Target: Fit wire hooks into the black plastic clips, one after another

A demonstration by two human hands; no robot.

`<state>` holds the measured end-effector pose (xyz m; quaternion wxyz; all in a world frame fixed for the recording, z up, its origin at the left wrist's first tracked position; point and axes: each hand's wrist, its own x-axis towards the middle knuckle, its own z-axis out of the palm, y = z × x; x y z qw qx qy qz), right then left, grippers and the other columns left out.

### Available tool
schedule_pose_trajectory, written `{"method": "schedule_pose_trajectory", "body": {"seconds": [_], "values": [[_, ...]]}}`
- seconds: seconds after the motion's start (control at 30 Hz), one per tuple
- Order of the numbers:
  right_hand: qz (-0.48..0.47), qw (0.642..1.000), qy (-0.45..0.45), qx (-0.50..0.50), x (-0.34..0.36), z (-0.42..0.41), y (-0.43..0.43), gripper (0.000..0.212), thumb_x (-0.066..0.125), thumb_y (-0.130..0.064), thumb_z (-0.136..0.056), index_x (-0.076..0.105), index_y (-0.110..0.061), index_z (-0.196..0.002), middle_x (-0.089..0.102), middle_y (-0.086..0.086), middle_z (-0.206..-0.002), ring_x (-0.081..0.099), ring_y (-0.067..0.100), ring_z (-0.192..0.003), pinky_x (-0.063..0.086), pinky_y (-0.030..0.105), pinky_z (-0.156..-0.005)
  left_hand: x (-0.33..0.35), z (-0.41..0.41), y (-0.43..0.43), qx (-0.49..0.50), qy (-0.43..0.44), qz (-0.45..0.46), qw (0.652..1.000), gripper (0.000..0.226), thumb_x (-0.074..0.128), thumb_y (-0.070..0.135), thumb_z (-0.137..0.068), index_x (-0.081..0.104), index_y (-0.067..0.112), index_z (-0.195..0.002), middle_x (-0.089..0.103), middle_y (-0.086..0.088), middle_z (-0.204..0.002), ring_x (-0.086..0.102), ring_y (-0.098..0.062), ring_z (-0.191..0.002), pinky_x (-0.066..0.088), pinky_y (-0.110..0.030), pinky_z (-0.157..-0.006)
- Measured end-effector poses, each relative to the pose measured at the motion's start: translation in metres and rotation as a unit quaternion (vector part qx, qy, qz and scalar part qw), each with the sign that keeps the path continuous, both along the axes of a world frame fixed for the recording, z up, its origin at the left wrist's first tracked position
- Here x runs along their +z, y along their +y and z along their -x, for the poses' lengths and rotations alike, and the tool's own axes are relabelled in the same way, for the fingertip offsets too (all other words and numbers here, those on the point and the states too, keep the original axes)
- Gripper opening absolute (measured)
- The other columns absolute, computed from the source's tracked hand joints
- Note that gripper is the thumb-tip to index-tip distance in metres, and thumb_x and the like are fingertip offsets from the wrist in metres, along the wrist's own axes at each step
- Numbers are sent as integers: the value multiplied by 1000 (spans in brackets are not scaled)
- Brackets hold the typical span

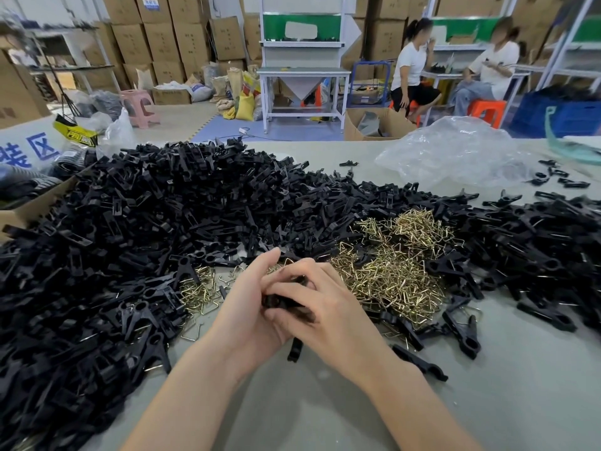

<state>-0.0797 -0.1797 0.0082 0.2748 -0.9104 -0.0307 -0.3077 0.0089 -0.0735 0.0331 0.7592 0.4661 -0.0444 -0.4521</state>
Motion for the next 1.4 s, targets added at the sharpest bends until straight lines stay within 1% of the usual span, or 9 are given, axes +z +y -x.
{"method": "schedule_pose_trajectory", "body": {"seconds": [0.2, 0.37, 0.53, 0.7, 0.97, 1.1, 1.2, 1.3, 1.4], "values": [[23, 999, -29, -4, 1, 0, 3, 24, 68, -29, -88, 75, -17, -108, 65, -2, -116, 57, 20, -113, 47, 37, -99, -1, 12, -10, 48, -35, -4, 998, 46, 54, 53, -92, 70, 12, -104, 65, -8, -98, 68, -21, -88, 58, -34, -74], [40, 999, -24, -9, 0, 1, 3, 23, 70, -22, -81, 74, -14, -102, 66, -3, -118, 59, 20, -111, 48, 36, -98, -10, 16, -15, 95, -60, -27, 993, 50, 55, 58, -91, 77, 16, -76, 72, -12, -84, 74, -26, -79, 58, -34, -64], [50, 999, -14, -15, -1, -1, 3, 25, 69, -24, -78, 73, -14, -101, 65, -3, -117, 59, 20, -109, 48, 35, -97, -10, 16, -16, 108, -73, -61, 990, 56, 56, 60, -92, 77, 8, -89, 75, -15, -88, 75, -29, -81, 60, -38, -70], [56, 998, -11, -18, -2, -1, 3, 26, 67, -29, -77, 74, -15, -98, 64, -2, -114, 58, 19, -105, 47, 35, -95, -12, 14, -16, 98, -88, -53, 990, 50, 57, 58, -93, 77, 15, -74, 70, -9, -75, 69, -23, -66, 54, -31, -56], [47, 999, -4, -19, -1, 0, 6, 25, 64, -29, -77, 73, -15, -95, 63, 0, -114, 56, 19, -105, 45, 38, -94, -13, 12, -15, 87, -105, -78, 988, 54, 61, 64, -86, 77, 12, -85, 67, -14, -85, 63, -29, -76, 51, -39, -68], [44, 999, -5, -21, -1, 0, 6, 25, 63, -28, -77, 73, -14, -94, 64, 0, -114, 55, 17, -104, 45, 38, -93, -12, 11, -16, 89, -97, -78, 988, 52, 62, 64, -86, 77, 16, -72, 66, -11, -76, 63, -25, -65, 52, -32, -57], [47, 999, -9, -25, -3, -2, 6, 22, 64, -27, -77, 73, -15, -93, 63, -1, -115, 55, 16, -103, 44, 37, -92, -10, 11, -16, 84, -95, -82, 988, 53, 62, 65, -86, 77, 15, -74, 66, -11, -77, 62, -27, -67, 52, -33, -58], [48, 998, -15, -26, -5, -2, 6, 21, 63, -28, -76, 72, -16, -91, 63, -2, -115, 52, 14, -103, 42, 34, -92, -9, 11, -16, 83, -103, -86, 987, 55, 61, 66, -86, 75, 17, -65, 66, -8, -68, 60, -22, -57, 51, -31, -53], [42, 999, -23, -24, -6, -3, 6, 13, 64, -27, -76, 67, -16, -82, 63, -3, -116, 51, 12, -104, 39, 29, -92, -9, 12, -15, 85, -98, -96, 987, 62, 59, 66, -87, 68, 17, -51, 48, -3, -49, 51, -19, -44, 47, -30, -51]]}}
